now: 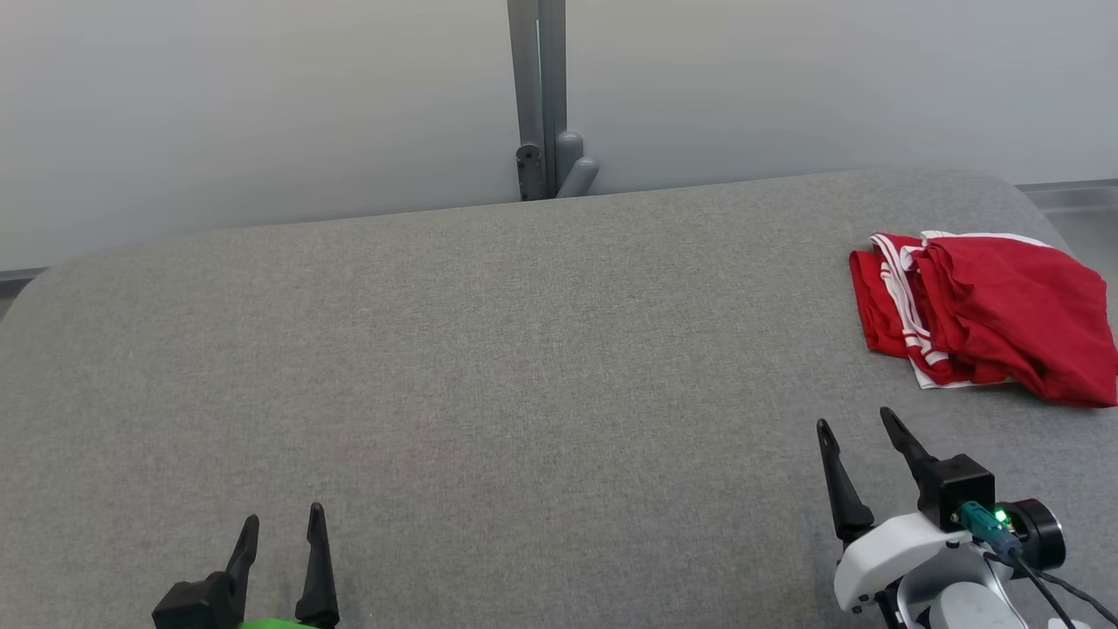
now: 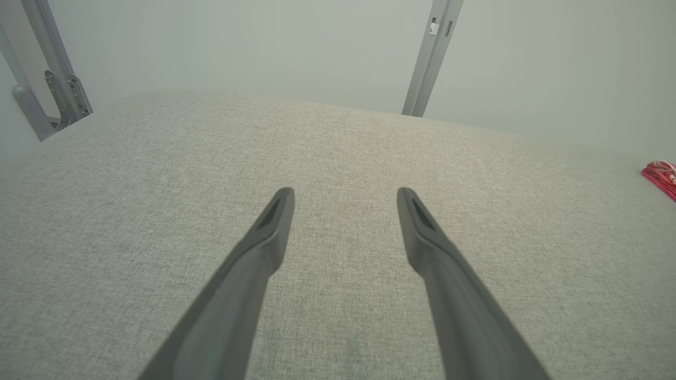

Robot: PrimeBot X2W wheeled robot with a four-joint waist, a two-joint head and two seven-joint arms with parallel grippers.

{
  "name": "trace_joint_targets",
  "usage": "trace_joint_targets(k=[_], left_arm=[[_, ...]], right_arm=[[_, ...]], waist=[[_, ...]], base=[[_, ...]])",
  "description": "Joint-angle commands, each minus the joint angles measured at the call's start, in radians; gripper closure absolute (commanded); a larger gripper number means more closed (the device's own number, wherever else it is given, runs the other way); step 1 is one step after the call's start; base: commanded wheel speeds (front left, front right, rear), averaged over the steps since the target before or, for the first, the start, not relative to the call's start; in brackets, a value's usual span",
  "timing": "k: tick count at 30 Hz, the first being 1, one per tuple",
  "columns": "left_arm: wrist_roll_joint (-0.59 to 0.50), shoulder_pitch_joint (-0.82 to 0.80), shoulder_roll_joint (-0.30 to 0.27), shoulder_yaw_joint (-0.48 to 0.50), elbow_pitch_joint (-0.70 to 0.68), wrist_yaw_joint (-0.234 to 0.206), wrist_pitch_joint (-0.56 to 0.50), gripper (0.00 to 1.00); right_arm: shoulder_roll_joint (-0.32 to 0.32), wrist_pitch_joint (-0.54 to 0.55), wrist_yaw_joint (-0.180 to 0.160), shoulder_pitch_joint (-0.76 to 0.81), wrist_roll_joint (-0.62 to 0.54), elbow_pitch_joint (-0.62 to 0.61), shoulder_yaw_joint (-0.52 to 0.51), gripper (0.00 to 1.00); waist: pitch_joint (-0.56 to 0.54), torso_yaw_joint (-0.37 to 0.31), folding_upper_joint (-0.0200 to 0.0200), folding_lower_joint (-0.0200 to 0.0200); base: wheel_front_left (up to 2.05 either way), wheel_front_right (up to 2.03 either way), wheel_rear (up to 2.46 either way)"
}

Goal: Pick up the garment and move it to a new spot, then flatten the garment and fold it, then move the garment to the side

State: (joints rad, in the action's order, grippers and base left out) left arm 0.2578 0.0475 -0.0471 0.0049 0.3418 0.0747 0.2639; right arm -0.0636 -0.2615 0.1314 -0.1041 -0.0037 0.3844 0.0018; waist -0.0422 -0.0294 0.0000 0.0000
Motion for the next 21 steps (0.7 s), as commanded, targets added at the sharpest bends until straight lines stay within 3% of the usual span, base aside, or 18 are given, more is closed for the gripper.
trace_joint_targets(k=[1, 11, 12, 16, 21], left_arm=[[0.000, -0.007, -0.002, 0.002, -0.007, 0.000, 0.000, 0.00], [0.000, -0.018, -0.002, 0.006, -0.008, 0.004, 0.000, 0.00], [0.000, 0.003, 0.002, 0.001, 0.009, 0.001, 0.000, 1.00], [0.004, 0.012, 0.005, -0.003, 0.046, 0.001, -0.002, 1.00], [0.097, -0.007, 0.005, 0.012, 0.043, 0.005, -0.034, 1.00]], right_arm=[[-0.001, -0.001, 0.000, -0.005, -0.001, -0.009, -0.001, 0.00], [0.000, -0.001, 0.000, -0.014, -0.001, -0.007, -0.001, 0.00], [0.003, 0.000, 0.000, 0.012, 0.000, 0.007, 0.001, 1.00], [0.011, 0.006, 0.000, 0.033, 0.004, 0.041, 0.001, 1.00], [0.011, 0.043, 0.000, 0.019, 0.113, 0.040, -0.020, 1.00]], waist=[[0.001, 0.000, 0.0000, 0.0000], [0.007, 0.003, 0.0000, 0.0000], [0.008, 0.003, 0.0000, 0.0000], [0.008, 0.003, 0.0000, 0.0000], [0.009, 0.004, 0.0000, 0.0000]], base=[[0.00, 0.00, 0.00], [0.00, 0.00, 0.00], [0.00, 0.00, 0.00], [0.00, 0.00, 0.00], [0.00, 0.00, 0.00]])
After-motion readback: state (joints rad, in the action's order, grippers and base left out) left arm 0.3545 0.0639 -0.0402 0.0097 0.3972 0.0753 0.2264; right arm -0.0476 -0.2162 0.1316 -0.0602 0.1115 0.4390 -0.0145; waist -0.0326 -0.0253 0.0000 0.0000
